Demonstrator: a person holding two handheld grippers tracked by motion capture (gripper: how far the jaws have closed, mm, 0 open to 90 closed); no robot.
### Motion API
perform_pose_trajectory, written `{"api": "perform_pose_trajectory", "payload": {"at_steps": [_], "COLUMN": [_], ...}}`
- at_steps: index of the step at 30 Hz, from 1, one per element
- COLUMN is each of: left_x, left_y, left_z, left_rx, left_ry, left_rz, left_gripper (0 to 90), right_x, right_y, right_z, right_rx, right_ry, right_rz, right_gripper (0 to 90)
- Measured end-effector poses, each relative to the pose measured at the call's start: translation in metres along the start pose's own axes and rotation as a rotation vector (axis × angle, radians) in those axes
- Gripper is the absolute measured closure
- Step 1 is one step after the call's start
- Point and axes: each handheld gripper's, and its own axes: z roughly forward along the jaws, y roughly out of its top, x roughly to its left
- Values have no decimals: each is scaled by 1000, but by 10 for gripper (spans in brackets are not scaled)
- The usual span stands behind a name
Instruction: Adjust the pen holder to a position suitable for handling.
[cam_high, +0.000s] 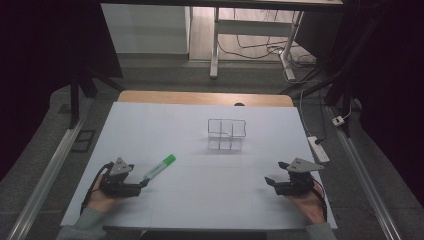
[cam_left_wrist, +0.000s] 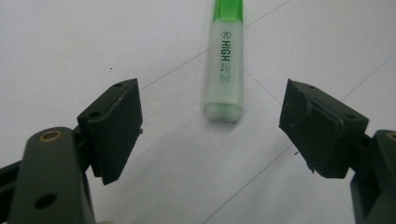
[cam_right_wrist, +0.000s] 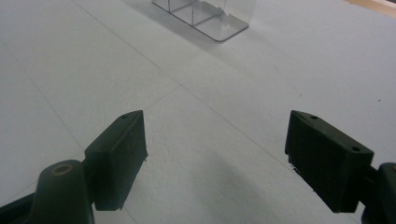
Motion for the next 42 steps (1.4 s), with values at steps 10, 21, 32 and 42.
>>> {"api": "perform_pose_trajectory", "payload": {"at_steps": [10,21,32,42], "left_x": [-2,-4,-3,1], "left_y": [5,23,38,47], "left_z": [-3,-5,0,7], "left_rx": [-1,21,48,77], "left_ry": [3,7,-8,-26], "left_rz": [17,60,72,81], "left_gripper": [215,221,225,227], "right_x": [1,2,3,4], "right_y": [-1,-1,-2,-2], "right_z": [2,4,5,6], "right_rx": [13,19,34,40], "right_ry": [6,12,16,20], "right_rz": [-3,-14,-22,-27], "right_gripper": [215,226,227,230]}}
